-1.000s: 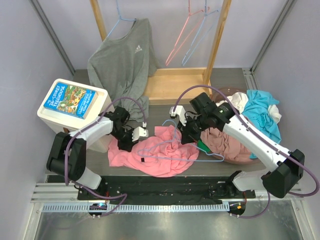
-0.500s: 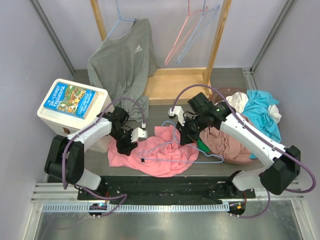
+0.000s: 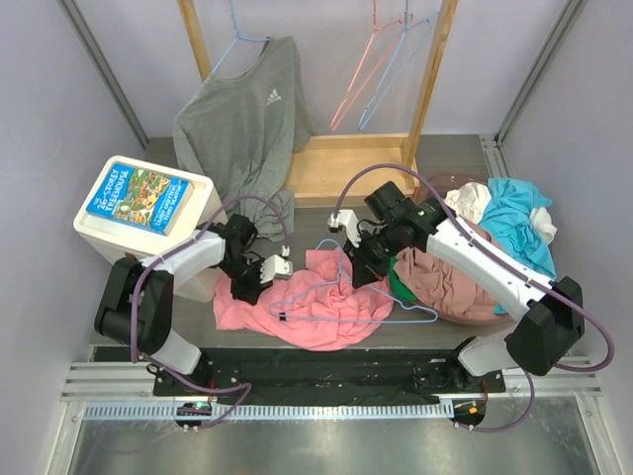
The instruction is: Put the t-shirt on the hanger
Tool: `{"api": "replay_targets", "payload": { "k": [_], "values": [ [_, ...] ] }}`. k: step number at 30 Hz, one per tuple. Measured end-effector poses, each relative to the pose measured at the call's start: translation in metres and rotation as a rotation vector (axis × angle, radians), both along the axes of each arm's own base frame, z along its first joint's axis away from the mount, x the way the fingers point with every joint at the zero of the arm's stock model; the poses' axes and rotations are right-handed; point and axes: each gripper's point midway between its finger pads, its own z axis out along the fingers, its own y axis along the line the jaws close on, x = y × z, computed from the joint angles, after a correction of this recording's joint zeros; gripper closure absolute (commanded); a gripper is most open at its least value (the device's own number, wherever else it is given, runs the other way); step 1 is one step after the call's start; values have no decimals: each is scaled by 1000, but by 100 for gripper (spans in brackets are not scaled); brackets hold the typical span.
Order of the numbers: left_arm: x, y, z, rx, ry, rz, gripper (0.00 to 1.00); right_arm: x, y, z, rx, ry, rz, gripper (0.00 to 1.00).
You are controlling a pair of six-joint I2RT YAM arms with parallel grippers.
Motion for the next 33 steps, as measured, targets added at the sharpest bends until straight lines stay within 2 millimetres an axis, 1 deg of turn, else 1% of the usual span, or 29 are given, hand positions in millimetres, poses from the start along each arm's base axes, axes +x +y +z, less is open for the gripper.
{"api": "replay_targets", "payload": {
  "k": [3,8,10,17,26,33],
  "values": [
    [0,-1,6,-10,-17,0,92,1,2,-4,-5,19,-7,99],
    [-2,-3,28,-49,-80,-2,90,2,6,-4,8,32,-15,99],
    [-3,-3,33,-60,-95,-3,90,4,8,-3,17,32,-18,99],
    [-12,-1,40,-72,-107,-3,89,8,17,-2,50,34,-17,99],
    [-17,-3,44,-86,-80,13,88,11,28,-2,92,50,-3,99],
    [-8,-15,67,-140,-88,42,89,15,42,0,145,22,8,99]
  ]
}}
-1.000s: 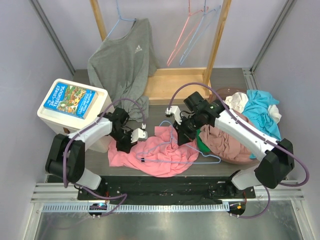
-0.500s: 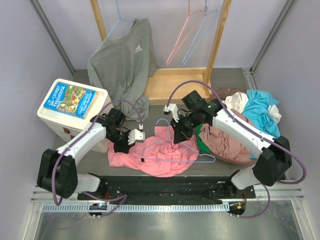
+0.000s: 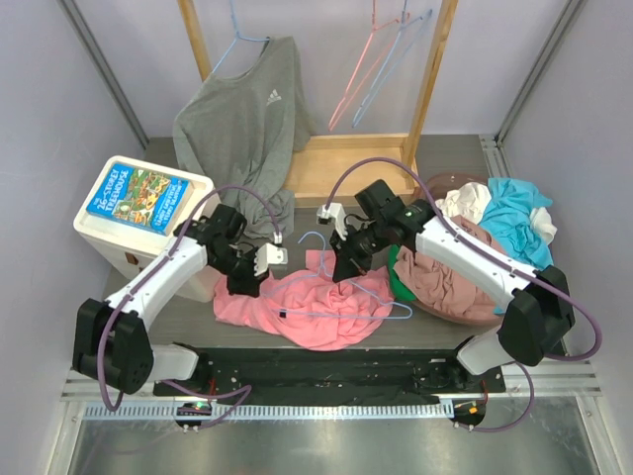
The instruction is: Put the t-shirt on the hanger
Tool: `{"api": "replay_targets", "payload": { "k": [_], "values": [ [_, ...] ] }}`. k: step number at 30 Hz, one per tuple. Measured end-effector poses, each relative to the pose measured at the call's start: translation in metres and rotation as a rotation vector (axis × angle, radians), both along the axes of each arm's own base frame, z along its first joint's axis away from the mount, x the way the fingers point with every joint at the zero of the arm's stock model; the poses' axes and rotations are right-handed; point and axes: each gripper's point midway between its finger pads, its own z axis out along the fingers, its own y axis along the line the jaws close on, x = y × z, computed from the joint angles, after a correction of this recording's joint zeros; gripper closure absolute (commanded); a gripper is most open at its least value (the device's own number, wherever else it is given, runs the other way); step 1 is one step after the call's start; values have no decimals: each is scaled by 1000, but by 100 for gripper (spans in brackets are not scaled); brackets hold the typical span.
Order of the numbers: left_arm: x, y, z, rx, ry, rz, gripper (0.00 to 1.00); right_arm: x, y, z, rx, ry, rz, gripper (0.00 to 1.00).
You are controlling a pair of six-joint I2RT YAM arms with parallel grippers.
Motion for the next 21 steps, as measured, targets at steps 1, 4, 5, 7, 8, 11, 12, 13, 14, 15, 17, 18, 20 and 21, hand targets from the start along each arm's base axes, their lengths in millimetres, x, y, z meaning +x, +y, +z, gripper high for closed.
{"api": "replay_targets", "payload": {
  "k": [1,4,5,7,8,11,12,13,14,15,17,18,20,21],
  "values": [
    [1,-2,4,-8,-2,7,89,0,2,-1,9,0,1,99],
    [0,-6,14,-30,-6,21,89,-1,7,-5,32,2,7,99],
    [0,-7,18,-37,-7,25,89,-1,8,-6,40,2,10,99],
    [-2,-11,26,-56,-10,30,89,-2,11,-7,60,4,15,99],
    [-2,-13,30,-66,-13,33,89,-2,13,-7,72,3,20,99],
    [-3,-20,45,-102,-29,50,89,-6,15,-9,105,3,30,99],
    [-4,-22,48,-109,-33,47,89,-7,16,-9,113,4,33,99],
    [-5,-24,52,-117,-37,48,89,-8,17,-8,122,4,34,99],
    [-7,-26,56,-125,-39,50,89,-8,18,-7,135,0,34,99],
    [-9,-29,60,-134,-41,50,88,-8,20,-5,149,-6,35,99],
    [-12,-34,66,-153,-50,52,87,-9,24,-1,181,-16,32,99],
    [-14,-37,69,-162,-52,56,87,-10,25,1,195,-17,31,99],
    [-16,-40,75,-177,-59,65,87,-12,30,4,216,-20,32,99],
    [-17,-42,77,-186,-61,72,87,-13,34,7,230,-23,36,99]
  ]
}}
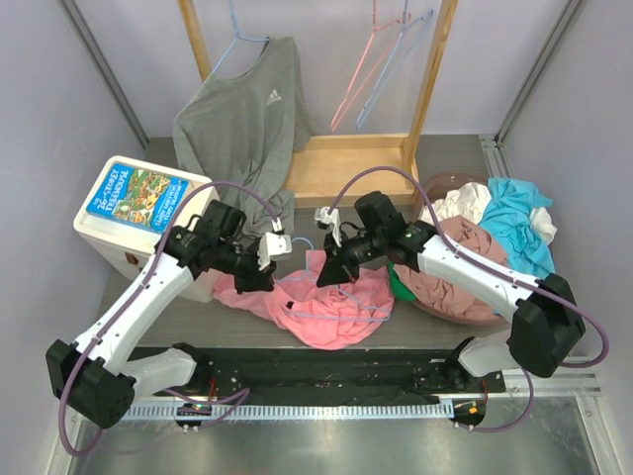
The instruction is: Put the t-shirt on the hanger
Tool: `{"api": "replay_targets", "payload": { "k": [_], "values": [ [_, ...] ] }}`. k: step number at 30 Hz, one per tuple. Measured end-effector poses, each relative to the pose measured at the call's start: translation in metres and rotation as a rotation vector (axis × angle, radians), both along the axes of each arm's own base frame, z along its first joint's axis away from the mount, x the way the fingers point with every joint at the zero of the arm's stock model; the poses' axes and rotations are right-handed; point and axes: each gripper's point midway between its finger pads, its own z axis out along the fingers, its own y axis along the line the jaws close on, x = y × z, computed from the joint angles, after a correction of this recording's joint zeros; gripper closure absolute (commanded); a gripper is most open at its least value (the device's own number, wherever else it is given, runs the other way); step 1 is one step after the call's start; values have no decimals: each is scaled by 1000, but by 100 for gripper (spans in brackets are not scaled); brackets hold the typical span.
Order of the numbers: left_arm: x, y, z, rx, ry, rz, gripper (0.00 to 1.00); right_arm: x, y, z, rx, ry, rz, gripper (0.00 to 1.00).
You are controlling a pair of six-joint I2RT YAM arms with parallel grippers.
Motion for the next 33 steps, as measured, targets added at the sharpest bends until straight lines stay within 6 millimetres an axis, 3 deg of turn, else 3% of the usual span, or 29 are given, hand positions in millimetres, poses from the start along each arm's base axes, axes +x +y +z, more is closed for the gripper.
{"api": "replay_targets", "payload": {
  "k": [9,16,21,25,29,33],
  "values": [
    [-1,-12,17,-52,-20,34,82,-4,28,16,111,-36,18,99],
    [-1,-2,27,-38,-75,41,53,-1,31,16,135,-44,5,99],
    [3,29,37,-2,-170,80,43,-10,25,10,132,-34,15,99],
    [6,51,31,67,-198,74,42,-15,24,14,142,-40,25,99],
    [8,61,14,127,-165,33,41,-16,23,17,151,-53,30,99],
    [2,64,-8,150,-135,-17,54,-17,22,21,159,-63,32,99]
  ]
}}
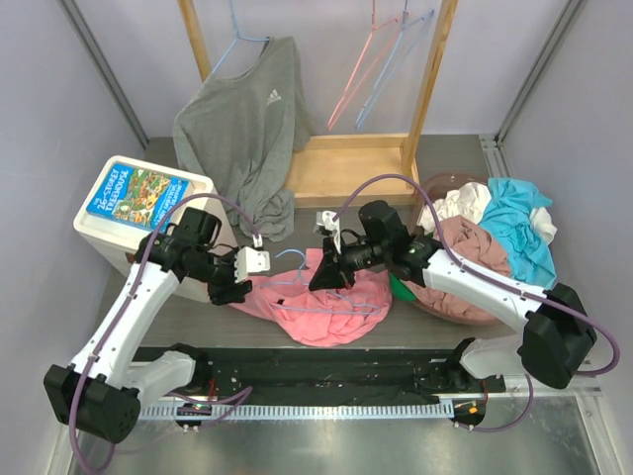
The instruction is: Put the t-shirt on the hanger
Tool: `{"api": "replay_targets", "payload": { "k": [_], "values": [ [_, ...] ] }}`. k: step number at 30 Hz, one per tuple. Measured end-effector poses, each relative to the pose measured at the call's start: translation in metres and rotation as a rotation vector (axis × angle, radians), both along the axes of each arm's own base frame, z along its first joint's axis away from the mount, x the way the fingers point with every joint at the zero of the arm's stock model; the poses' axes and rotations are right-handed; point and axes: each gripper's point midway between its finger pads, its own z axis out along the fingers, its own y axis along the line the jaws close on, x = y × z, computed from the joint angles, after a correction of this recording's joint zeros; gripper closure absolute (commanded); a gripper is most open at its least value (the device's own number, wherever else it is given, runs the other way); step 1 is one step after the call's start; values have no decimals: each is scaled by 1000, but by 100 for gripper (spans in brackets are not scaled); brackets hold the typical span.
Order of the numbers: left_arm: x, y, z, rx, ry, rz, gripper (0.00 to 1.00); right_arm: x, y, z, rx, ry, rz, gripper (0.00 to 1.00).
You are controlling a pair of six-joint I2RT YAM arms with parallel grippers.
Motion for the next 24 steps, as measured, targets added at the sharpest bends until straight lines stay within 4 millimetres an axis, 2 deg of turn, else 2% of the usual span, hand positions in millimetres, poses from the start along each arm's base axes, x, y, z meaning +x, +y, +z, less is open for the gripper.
{"api": "replay_targets", "payload": {
  "k": [4,9,21,24],
  "values": [
    [-5,-5,-8,-19,42,-26,72,-1,-1,1,3,-4,0,99],
    [-2,-22,-2,-112,66,-15,83,0,1,5,18,-3,-5,99],
    [1,-66,25,-270,69,10,86,9,18,9,69,78,-25,99],
    [1,-75,30,-296,69,16,91,9,21,11,83,91,-22,99]
  ]
}}
